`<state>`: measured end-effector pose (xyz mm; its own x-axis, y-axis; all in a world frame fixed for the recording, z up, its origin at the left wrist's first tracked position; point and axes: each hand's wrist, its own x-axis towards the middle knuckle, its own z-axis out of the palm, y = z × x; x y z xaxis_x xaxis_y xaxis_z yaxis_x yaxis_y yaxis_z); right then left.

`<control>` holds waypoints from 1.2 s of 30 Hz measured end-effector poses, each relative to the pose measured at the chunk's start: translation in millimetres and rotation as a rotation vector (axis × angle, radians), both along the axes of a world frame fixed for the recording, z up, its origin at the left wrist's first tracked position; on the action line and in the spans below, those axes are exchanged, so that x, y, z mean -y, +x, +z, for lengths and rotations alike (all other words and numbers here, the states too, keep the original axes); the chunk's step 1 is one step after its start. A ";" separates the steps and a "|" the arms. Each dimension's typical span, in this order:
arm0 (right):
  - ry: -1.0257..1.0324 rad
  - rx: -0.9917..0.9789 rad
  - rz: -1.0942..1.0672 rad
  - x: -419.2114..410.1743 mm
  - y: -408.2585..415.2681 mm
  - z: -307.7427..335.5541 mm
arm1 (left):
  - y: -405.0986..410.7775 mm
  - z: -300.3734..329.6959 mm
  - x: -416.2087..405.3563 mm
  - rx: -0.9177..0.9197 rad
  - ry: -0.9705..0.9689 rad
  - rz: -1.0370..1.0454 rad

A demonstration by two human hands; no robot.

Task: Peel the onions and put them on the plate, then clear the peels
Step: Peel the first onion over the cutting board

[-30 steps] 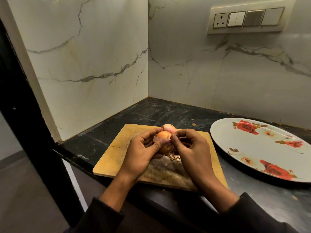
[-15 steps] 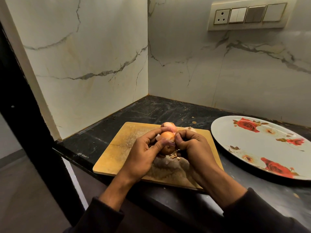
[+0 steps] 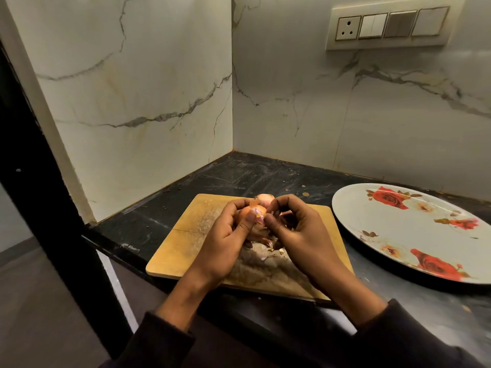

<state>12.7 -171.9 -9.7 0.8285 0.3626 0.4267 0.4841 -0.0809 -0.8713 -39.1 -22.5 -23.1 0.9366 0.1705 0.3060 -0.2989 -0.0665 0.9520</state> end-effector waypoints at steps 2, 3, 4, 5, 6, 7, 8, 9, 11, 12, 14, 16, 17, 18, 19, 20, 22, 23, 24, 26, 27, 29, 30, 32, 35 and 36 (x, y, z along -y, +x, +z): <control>-0.061 0.093 -0.040 -1.2 1.5 -2.7 | -1.6 0.8 2.4 0.027 0.039 -0.011; -0.073 0.128 -0.061 -2.4 1.4 -3.5 | -2.8 1.5 3.7 0.037 0.056 -0.030; -0.075 0.165 -0.088 -3.4 1.1 -3.5 | -3.4 2.1 5.0 0.040 0.075 -0.052; -0.076 0.210 -0.117 -4.3 0.0 -2.0 | -3.9 2.8 6.3 0.034 0.095 -0.068; -0.079 0.252 -0.139 -4.9 -1.3 -0.1 | -4.1 3.0 7.3 0.026 0.113 -0.077; -0.079 0.273 -0.149 -5.1 -2.2 0.9 | -4.0 3.0 7.6 0.020 0.132 -0.078; -0.070 0.267 -0.150 -5.2 -2.6 0.7 | -3.6 2.9 7.7 0.017 0.148 -0.072; -0.055 0.238 -0.146 -4.9 -3.7 0.3 | -3.8 3.0 8.0 0.015 0.162 -0.063; -0.015 0.164 -0.150 -4.3 -4.9 -0.4 | -4.7 2.1 8.0 0.015 0.191 -0.032; 0.014 0.126 -0.151 -3.9 -5.1 -0.1 | -5.0 1.2 8.0 0.019 0.213 -0.010; 0.086 0.044 -0.132 -5.0 -6.1 0.9 | -6.3 0.0 8.2 0.038 0.256 0.022; 0.146 -0.026 -0.128 -8.5 -7.1 0.7 | -7.4 0.9 9.0 0.043 0.283 0.031; 0.164 -0.047 -0.139 -10.8 -7.2 -0.6 | -7.7 1.5 9.5 0.043 0.293 0.032; 0.176 -0.063 -0.151 -12.6 -7.5 -2.1 | -7.8 2.0 10.0 0.042 0.301 0.034; 0.194 -0.082 -0.162 -14.2 -8.4 -3.2 | -7.7 2.3 10.1 0.042 0.311 0.039; 0.214 -0.104 -0.170 -15.6 -9.2 -4.2 | -7.4 2.2 10.1 0.043 0.323 0.047; 0.249 -0.136 -0.183 -16.9 -9.5 -5.1 | -6.8 1.5 10.9 0.047 0.348 0.067; 0.264 -0.150 -0.190 -17.5 -10.0 -5.6 | -7.0 1.4 11.7 0.049 0.356 0.075; 0.283 -0.164 -0.198 -18.4 -10.6 -5.7 | -6.7 1.7 12.5 0.053 0.362 0.081; 0.322 -0.195 -0.204 -19.5 -11.1 -5.5 | -6.9 2.3 14.3 0.067 0.371 0.094; 0.340 -0.215 -0.206 -20.1 -11.0 -4.7 | -7.0 1.9 14.7 0.077 0.376 0.104; 0.379 -0.275 -0.216 -20.0 -9.5 -3.0 | -7.2 -0.3 16.5 0.089 0.390 0.114; 0.411 -0.318 -0.231 -19.6 -7.6 -2.4 | -7.3 -1.3 18.1 0.096 0.412 0.122; 0.455 -0.380 -0.262 -17.2 -4.3 -0.8 | -8.3 -3.5 22.3 0.115 0.440 0.121; 0.408 -0.327 -0.211 -16.3 -3.4 -3.2 | -9.1 -2.8 22.8 0.087 0.313 0.115; 0.396 -0.309 -0.192 -15.6 -3.0 -3.8 | -8.9 -1.3 22.2 0.083 0.292 0.118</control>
